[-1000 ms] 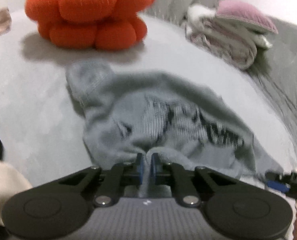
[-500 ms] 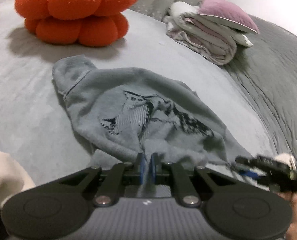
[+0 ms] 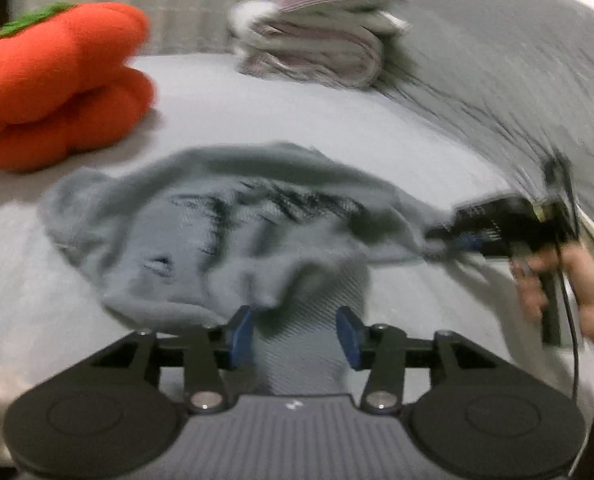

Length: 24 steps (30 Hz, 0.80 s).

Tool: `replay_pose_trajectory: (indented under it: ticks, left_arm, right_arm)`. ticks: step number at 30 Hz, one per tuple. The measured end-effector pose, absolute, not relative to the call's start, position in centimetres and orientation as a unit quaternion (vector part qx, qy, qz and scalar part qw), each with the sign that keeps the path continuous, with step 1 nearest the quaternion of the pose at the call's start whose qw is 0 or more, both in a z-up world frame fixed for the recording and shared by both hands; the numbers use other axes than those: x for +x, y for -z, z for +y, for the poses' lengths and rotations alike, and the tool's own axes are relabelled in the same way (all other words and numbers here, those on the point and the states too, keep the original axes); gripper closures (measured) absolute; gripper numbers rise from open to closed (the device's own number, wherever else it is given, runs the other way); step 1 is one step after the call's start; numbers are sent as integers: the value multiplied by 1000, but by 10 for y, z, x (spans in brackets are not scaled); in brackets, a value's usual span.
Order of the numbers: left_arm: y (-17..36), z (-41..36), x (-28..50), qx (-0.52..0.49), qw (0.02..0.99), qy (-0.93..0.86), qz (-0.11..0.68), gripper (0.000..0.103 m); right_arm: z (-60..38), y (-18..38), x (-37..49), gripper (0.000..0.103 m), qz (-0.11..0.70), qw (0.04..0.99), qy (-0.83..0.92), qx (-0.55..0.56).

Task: Fold clothes
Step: 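Grasp the sweater hem again with the left tool while the right tool grasps the sleeve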

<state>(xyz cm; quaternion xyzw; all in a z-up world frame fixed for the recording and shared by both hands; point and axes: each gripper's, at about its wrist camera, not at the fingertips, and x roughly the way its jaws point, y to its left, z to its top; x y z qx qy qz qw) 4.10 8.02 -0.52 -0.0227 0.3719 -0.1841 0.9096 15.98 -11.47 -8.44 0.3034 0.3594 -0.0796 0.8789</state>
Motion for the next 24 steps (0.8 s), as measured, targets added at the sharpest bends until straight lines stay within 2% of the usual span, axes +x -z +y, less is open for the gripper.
replay_pose_trajectory:
  ticks: [1,4,5,7,9,10,12,13,14,19,24]
  left_arm:
    - [11,74,42,-15,904,194,382,51]
    - [33,55,48,20,890,199,409,49]
    - [40,49,51,31,888,196,416,45]
    - [53,41,51,46,897,185,398,38]
    - [58,30,50,78,907,178,372,38]
    - [58,27,50,88,910,179,364,45]
    - [56,22,51,96,913,179,355,85]
    - [54,21,52,96,913,178,353,94]
    - [52,21,54,93,913,177,355,97]
    - [39,27,52,29,902,233,361,98]
    - [25,28,40,-16,874,352,336,98]
  right_arm:
    - [-115,85,161,90,356,880,80,303]
    - [-115,85,163,93,347,885,79,300]
    - [-116,85,164,93,344,886,79,299]
    - [-116,82,166,94,335,893,83,289]
    - [-119,76,169,95,326,898,88,281]
    - [-122,73,172,95,321,900,91,280]
    - [-129,66,180,95,310,904,94,280]
    - [-133,64,184,95,305,906,97,276]
    - [-137,62,189,95,300,909,99,271]
    - [-156,49,214,96,279,923,115,238]
    - [-169,37,243,96,261,934,129,206]
